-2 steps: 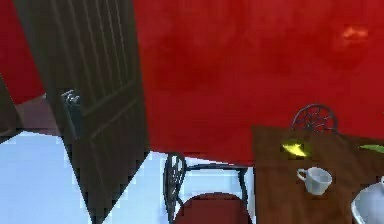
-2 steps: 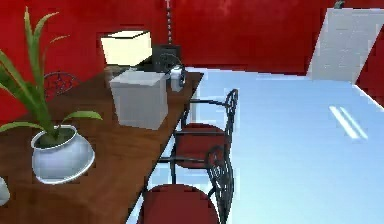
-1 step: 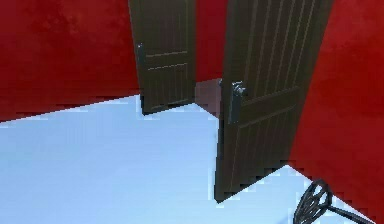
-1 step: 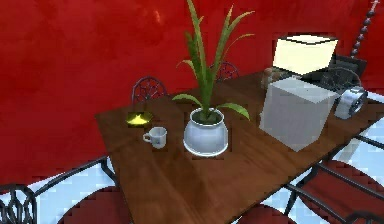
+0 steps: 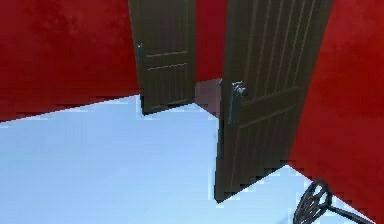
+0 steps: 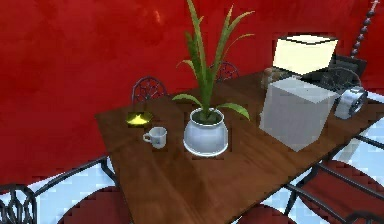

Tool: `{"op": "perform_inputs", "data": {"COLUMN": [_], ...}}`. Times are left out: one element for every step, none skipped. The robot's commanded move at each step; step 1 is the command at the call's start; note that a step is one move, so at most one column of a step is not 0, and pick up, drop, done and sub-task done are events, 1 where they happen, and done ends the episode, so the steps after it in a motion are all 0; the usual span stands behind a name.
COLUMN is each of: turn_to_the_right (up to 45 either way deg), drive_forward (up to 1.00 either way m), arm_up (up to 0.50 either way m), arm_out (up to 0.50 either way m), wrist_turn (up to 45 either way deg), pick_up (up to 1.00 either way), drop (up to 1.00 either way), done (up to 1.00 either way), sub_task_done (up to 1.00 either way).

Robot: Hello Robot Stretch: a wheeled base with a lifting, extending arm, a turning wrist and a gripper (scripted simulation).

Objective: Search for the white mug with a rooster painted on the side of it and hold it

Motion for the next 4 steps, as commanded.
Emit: {"op": "perform_inputs", "data": {"turn_to_the_right": [0.0,0.0,0.0,0.0], "drive_forward": [0.0,0.0,0.0,0.0], "arm_up": [0.38,0.0,0.0,0.0], "arm_out": [0.0,0.48,0.0,0.0], "wrist_turn": [0.0,0.0,45.0,45.0], "pick_up": [0.0,0.0,0.0,0.0], "drop": [0.0,0.0,0.0,0.0], "done": [0.0,0.0,0.0,0.0], "sub_task_done": [0.0,0.0,0.0,0.0]}}
